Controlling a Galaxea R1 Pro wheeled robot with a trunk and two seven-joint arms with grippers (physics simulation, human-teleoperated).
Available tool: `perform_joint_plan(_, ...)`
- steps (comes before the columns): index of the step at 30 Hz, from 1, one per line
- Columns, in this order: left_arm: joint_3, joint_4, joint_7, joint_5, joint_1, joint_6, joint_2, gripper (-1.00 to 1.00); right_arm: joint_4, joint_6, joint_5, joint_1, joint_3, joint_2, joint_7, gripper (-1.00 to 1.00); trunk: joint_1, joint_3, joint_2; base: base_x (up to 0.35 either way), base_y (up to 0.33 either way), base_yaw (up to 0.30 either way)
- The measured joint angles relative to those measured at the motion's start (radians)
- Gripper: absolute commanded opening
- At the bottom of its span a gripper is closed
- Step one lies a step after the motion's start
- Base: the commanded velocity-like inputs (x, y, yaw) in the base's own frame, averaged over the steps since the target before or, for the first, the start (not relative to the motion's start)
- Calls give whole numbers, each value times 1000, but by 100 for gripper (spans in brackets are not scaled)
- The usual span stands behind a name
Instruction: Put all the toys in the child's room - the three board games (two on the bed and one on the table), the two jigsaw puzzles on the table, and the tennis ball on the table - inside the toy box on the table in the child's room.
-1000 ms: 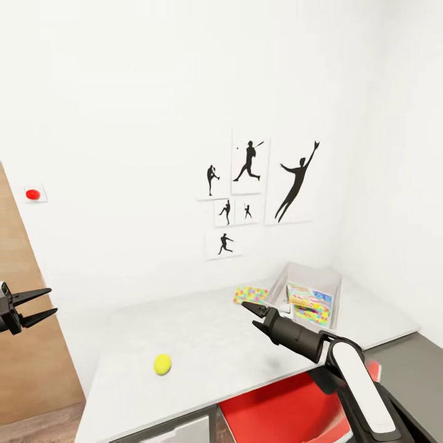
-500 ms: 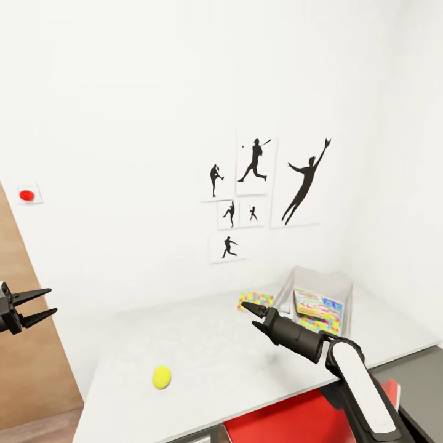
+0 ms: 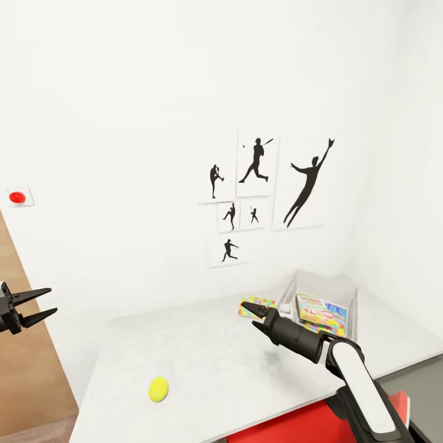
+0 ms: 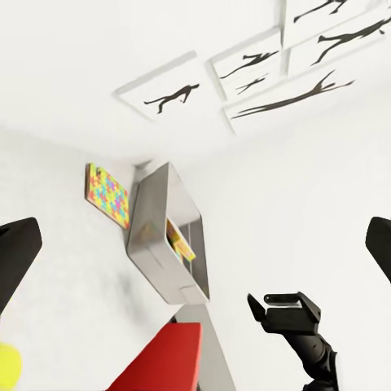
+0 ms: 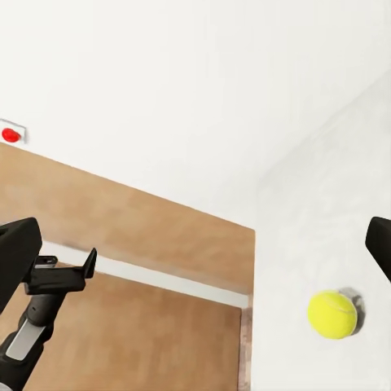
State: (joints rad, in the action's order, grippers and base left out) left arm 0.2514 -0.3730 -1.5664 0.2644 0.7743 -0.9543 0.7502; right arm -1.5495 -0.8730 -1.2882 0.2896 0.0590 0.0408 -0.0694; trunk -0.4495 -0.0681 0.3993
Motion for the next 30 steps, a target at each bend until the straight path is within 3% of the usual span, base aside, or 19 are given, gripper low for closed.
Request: perform_joint_plan(30,2,0,0,1,0,0,2,100,1,0,0,0,2,0,0,100,0,0,0,83,-3,0)
